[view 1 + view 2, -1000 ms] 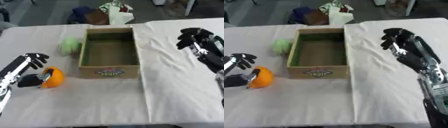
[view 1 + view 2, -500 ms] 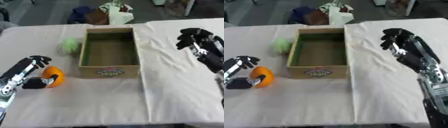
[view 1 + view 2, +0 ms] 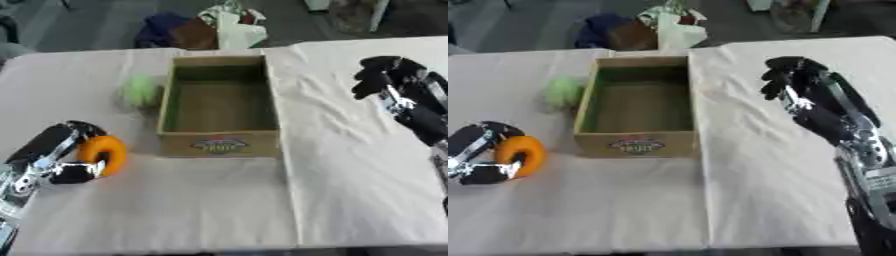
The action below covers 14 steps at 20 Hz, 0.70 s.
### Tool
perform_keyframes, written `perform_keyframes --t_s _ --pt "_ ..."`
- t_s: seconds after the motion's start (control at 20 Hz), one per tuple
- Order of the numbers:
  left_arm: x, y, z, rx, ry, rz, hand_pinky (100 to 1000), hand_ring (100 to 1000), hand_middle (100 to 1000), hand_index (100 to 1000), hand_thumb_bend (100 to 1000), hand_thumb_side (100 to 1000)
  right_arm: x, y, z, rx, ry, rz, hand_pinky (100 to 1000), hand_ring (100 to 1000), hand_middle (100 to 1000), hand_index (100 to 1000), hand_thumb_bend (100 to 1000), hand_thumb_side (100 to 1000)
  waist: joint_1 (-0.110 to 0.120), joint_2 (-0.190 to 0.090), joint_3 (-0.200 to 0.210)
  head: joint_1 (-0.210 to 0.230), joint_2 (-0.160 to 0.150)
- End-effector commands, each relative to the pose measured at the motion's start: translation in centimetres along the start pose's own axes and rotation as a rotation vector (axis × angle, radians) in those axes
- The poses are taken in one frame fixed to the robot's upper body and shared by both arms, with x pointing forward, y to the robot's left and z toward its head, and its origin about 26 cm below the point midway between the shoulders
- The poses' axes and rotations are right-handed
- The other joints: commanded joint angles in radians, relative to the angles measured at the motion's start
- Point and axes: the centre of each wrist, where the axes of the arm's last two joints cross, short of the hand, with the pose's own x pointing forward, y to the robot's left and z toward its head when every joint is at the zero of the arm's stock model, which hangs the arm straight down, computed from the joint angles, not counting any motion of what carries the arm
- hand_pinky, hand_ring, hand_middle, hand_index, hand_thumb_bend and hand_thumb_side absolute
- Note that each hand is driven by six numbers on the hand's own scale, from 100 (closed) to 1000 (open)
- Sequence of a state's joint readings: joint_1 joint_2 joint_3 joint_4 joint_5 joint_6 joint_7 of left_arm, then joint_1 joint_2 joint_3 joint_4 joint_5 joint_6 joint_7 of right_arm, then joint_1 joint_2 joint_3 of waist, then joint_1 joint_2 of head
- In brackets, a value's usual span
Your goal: Pick up objects on the table and place them in the box.
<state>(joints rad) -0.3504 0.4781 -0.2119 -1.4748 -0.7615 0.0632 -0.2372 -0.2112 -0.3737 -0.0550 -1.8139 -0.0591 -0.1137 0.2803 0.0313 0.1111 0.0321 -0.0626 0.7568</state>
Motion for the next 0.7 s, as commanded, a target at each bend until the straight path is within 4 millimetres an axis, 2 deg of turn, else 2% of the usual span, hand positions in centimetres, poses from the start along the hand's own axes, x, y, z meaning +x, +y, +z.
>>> perform_keyframes --t_s 0.05,0.15,0.35,0.55,0.7 --pt "0.0 1.0 -0.2 0.097 0.011 -0.015 489 379 365 563 100 216 0.6 -0.5 -0.3 0.001 -0.02 0.019 593 610 625 788 100 509 -0.001 -0.011 0.0 0.005 0.01" --pt "0.2 1.6 -0.1 0.171 0.012 0.006 459 336 315 519 100 256 0.6 -0.5 -0.3 0.0 -0.02 0.019 593 610 625 788 100 509 -0.001 -0.011 0.0 0.004 0.01" --pt "1.4 3.8 0.0 0.278 -0.024 0.034 460 335 313 519 100 247 0.6 -0.5 -0.2 0.0 -0.018 0.02 593 610 625 788 100 509 -0.001 -0.013 -0.001 0.004 0.013" --pt "3.6 7.4 -0.1 0.358 -0.103 0.031 471 351 330 533 100 235 0.5 -0.5 -0.2 0.002 -0.016 0.017 593 610 625 788 100 511 0.001 -0.014 -0.002 0.005 0.013" --pt "5.6 9.1 -1.0 0.381 -0.166 0.034 477 366 344 544 100 229 0.6 -0.4 -0.3 0.009 -0.018 0.014 593 610 625 788 100 511 0.001 -0.015 -0.003 0.012 0.013"
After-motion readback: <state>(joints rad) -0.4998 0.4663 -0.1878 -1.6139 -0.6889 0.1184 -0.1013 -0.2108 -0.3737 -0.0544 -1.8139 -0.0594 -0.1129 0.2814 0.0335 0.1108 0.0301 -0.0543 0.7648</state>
